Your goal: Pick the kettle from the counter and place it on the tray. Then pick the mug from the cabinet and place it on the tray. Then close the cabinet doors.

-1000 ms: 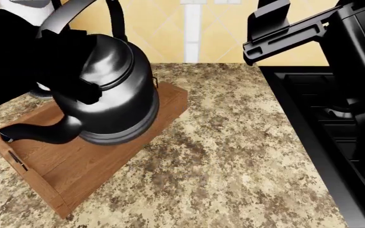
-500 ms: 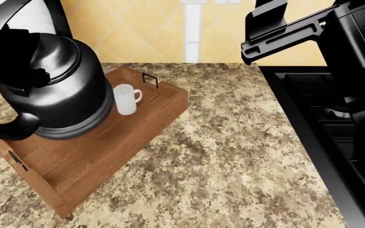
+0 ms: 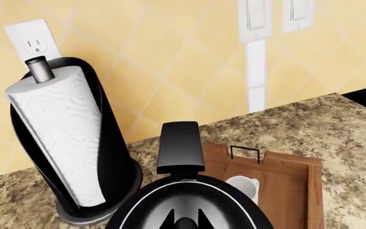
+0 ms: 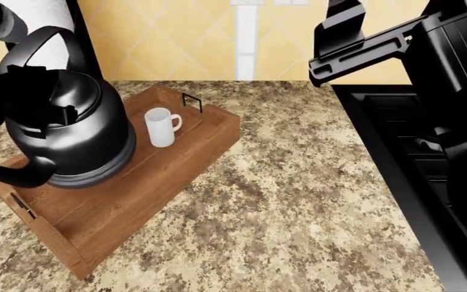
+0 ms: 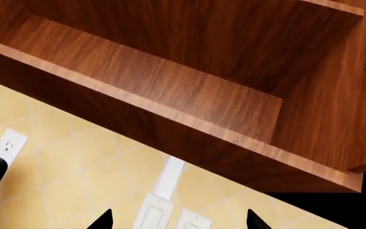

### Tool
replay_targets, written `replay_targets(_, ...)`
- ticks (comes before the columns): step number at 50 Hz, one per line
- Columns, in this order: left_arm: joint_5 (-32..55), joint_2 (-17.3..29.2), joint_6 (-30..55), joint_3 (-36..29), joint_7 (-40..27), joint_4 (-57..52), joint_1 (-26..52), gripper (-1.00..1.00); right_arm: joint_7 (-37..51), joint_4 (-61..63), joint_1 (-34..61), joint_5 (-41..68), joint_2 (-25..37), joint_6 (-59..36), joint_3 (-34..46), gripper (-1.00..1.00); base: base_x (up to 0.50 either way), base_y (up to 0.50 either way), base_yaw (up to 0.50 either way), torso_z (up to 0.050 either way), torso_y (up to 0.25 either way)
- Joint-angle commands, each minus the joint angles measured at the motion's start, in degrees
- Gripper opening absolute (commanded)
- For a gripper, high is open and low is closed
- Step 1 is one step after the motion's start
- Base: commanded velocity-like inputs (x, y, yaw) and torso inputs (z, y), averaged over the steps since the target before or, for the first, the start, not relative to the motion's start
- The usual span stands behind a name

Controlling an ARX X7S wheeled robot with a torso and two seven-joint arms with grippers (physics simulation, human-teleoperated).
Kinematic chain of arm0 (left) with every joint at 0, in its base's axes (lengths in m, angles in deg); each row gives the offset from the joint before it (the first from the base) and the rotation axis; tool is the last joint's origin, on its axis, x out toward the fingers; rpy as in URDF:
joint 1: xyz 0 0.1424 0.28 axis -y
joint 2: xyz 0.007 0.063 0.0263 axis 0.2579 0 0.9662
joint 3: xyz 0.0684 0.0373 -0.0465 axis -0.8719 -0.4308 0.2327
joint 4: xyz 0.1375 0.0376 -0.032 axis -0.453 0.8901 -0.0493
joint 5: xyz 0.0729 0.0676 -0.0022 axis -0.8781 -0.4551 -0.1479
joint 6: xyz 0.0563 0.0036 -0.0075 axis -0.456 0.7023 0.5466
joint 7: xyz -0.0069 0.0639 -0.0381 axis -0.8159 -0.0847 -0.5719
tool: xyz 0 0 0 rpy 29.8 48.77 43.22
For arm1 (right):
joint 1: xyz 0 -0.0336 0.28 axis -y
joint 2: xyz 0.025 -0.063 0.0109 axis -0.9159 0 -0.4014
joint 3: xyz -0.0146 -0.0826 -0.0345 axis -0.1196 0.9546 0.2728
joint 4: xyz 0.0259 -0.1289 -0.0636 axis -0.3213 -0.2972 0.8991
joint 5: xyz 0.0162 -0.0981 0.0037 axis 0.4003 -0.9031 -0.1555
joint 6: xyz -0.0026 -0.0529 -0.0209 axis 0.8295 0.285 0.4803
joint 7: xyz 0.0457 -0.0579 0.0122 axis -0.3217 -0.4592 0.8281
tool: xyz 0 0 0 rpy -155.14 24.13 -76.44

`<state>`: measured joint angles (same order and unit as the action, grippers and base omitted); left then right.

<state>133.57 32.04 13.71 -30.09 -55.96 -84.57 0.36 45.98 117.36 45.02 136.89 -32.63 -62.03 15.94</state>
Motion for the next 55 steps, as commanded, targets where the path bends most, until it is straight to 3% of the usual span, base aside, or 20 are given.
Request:
replay_targets(1,-4.9,-0.4,-1.6,0.0,2.3,0.1,-2.4,-1.00,0.2,0.0,-0.5,0.0,0.3,0.2,0.0,1.00,0.00,0.00,0.00,0.000,0.000)
replay_targets(55,-11.4,0.5,-8.2,-0.9,6.8,-0.7,-12.0,-1.00,1.3,0.3,0.3,1.9,0.6,-0.2,-0.1,1.00,0.00,0.00,0.00,0.000,0.001)
